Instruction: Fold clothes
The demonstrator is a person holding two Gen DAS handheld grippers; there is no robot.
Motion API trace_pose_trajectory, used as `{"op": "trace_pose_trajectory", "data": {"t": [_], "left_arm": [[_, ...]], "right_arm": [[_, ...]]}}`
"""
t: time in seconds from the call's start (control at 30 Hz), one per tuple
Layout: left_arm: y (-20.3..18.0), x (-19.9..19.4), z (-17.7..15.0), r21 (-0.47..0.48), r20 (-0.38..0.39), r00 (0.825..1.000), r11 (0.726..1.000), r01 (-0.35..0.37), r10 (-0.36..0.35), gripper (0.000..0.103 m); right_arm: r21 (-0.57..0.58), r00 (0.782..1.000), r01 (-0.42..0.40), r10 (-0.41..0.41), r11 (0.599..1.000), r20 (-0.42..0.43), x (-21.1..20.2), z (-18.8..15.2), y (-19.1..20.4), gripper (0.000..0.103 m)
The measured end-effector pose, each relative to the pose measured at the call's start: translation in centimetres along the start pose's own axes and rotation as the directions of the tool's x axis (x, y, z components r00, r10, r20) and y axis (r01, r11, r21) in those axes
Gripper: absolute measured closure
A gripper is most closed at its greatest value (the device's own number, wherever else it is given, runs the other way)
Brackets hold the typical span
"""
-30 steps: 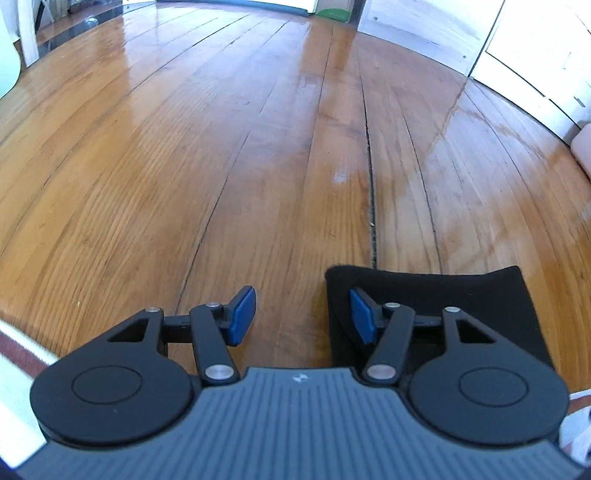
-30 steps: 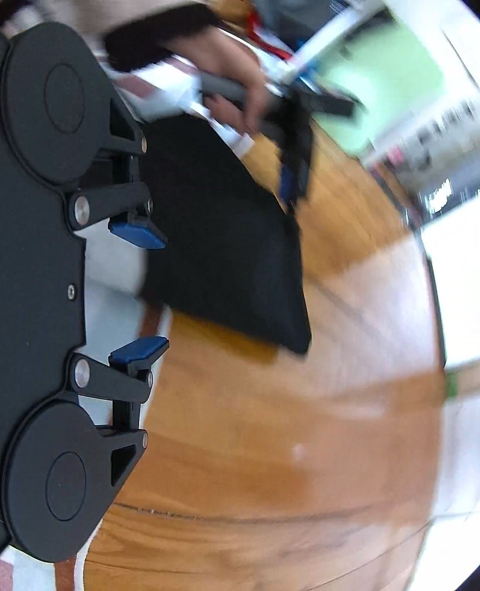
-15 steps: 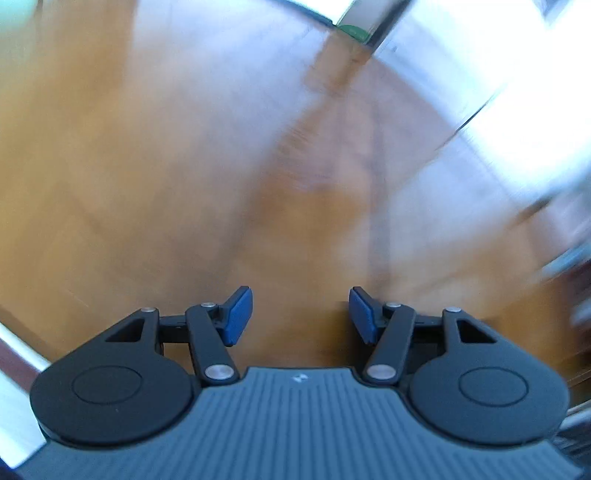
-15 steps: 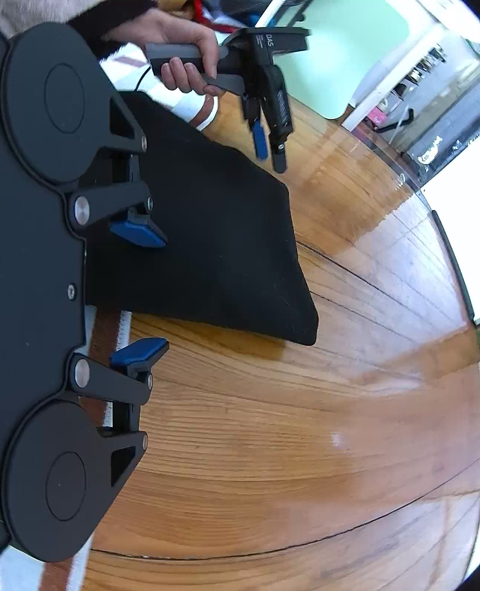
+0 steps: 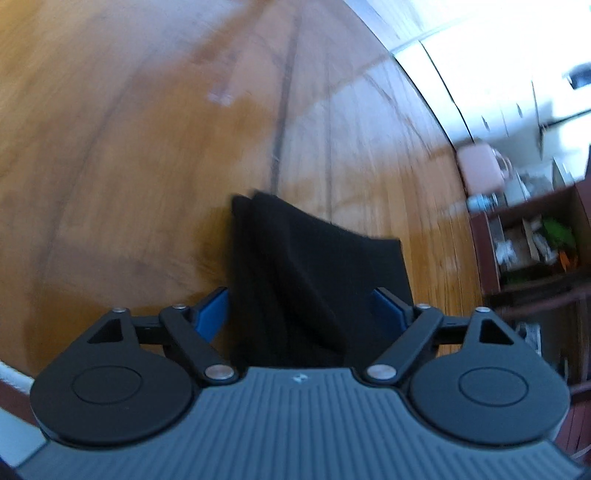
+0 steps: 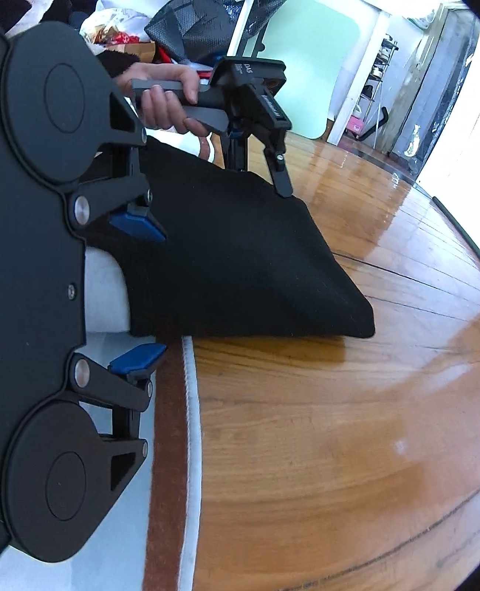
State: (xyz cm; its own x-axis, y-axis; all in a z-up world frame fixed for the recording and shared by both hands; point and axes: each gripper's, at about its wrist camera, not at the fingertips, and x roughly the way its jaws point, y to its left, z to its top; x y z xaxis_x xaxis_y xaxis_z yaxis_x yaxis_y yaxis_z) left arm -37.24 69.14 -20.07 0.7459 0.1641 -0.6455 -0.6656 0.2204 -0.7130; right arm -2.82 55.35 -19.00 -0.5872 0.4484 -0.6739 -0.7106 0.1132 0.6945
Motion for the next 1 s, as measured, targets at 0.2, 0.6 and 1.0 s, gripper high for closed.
{"op": "trace_pose_trajectory", "data": {"t": [0.2, 0.6, 1.0], "left_arm": [[-5.4, 1.0, -2.3, 0.254, 0.092, 0.996, 0.967, -0.031, 0.008, 0.053], [-8.8, 0.4, -3.0, 0.338, 0.207, 0.977, 0.934, -0.118, 0.049, 0.045], [-5.9, -1.2, -5.7, 0.133, -0.042, 0.965, 0.959, -0.251, 0.259, 0.016]], "right_arm": [[-0.054, 0.992, -0.027, 0.033, 0.998, 0.121, 1.3, 1.7, 0.5, 0.067], [-0.208, 0.885, 0.385, -0.295, 0.899, 0.361, -2.5, -0.6, 3.3, 0.07], [0.086, 0.946, 0.148, -0.167, 0.985, 0.277, -5.0, -1.4, -1.3, 0.051]]}}
